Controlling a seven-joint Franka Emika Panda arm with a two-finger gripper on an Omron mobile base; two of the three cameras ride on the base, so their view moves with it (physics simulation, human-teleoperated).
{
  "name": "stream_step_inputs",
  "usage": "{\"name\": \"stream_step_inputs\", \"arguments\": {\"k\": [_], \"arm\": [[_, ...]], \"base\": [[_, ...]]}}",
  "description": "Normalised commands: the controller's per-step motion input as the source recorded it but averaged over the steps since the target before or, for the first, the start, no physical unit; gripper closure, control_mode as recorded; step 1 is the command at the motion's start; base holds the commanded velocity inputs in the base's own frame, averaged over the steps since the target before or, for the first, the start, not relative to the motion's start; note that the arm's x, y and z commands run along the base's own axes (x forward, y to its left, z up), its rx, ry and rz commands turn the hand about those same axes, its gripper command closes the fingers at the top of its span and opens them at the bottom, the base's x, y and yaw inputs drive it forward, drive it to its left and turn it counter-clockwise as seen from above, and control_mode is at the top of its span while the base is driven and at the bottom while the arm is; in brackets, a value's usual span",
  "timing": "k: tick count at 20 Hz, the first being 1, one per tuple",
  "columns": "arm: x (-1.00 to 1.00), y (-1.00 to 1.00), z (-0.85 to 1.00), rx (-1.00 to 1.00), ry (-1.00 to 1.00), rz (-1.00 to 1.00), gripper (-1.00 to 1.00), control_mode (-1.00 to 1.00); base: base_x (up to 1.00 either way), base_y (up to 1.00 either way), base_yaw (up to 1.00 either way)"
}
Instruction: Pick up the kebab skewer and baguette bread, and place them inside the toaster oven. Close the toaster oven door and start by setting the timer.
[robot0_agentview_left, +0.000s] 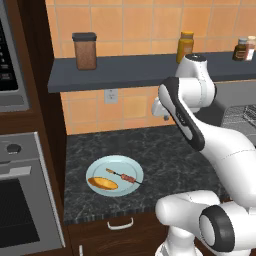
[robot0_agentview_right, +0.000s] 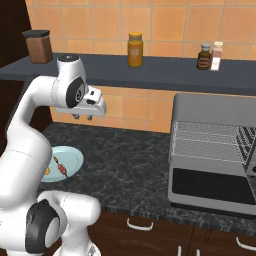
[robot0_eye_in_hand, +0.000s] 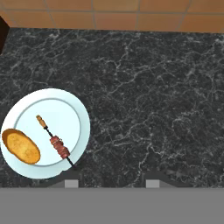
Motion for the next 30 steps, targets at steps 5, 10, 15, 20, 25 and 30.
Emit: {"name": "stream_step_inputs", "arguments": {"k": [5,10,15,20,25,30], "arm": [[0.0,0.0,0.0,0.0,0.0,0.0,-1.0,1.0],[0.0,0.0,0.0,0.0,0.0,0.0,-1.0,1.0],[0.0,0.0,0.0,0.0,0.0,0.0,-1.0,1.0],[0.0,0.0,0.0,0.0,0.0,0.0,-1.0,1.0],[0.0,0.0,0.0,0.0,0.0,0.0,-1.0,1.0],[0.0,0.0,0.0,0.0,0.0,0.0,-1.0,1.0]], "base": [[0.0,0.0,0.0],[0.0,0.0,0.0],[0.0,-0.13,0.0],[0.0,-0.39,0.0],[0.0,-0.45,0.0],[0.0,-0.42,0.0]]}}
